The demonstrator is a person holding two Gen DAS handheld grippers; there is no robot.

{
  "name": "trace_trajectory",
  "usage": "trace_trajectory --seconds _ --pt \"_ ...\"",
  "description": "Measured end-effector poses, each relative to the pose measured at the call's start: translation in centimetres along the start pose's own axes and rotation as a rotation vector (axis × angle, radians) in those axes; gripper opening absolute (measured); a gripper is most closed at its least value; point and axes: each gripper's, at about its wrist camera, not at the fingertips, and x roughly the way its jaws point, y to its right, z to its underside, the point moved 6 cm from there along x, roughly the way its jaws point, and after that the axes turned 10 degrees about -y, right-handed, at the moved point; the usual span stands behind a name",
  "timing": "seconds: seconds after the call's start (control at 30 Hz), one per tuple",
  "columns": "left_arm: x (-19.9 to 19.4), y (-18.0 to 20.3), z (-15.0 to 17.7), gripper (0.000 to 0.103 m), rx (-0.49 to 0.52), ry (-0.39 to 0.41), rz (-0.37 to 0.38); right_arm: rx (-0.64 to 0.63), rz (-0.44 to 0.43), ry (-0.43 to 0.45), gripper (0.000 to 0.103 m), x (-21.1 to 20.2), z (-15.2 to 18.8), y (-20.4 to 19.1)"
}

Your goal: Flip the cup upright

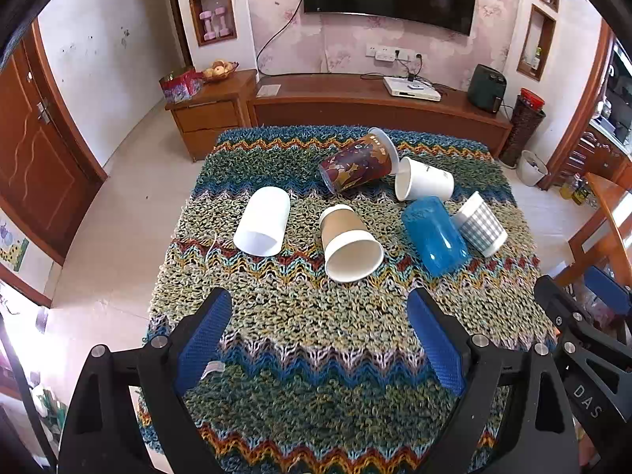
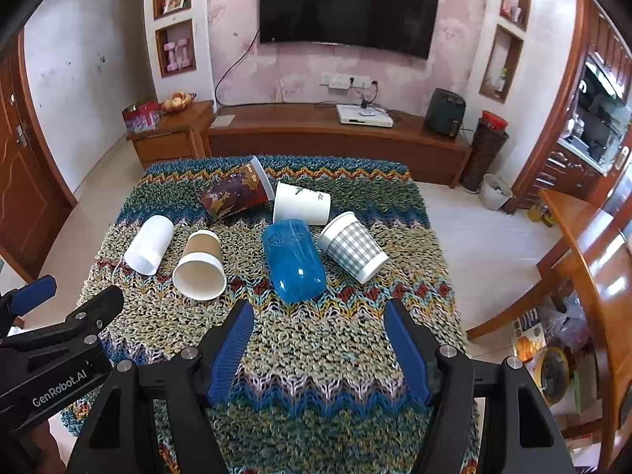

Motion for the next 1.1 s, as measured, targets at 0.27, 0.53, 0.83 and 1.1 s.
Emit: trace_trajectory --seconds 0.27,0.53,0.83,1.1 --pt "3.7 0.2 -2.4 0.092 -0.028 -0.023 -0.001 -0.021 -0.021 -0.07 0.069 4.8 -2.2 0.1" --pt "7.7 0.5 -4.8 0.092 -0.056 -0.048 0.014 -0.067 -0.021 -0.117 0.069 8.9 -3.8 -0.5" --pt "11.2 1.6 -6.4 0.092 -0.007 -0.054 -0.008 -0.13 -0.053 -0.201 0.069 14.1 -5.2 -1.6" --pt "13.3 1.0 -6.9 0.092 0.027 -0.051 -0.105 -0.187 -0.092 -0.275 0.069 18.0 -5.7 -3.1"
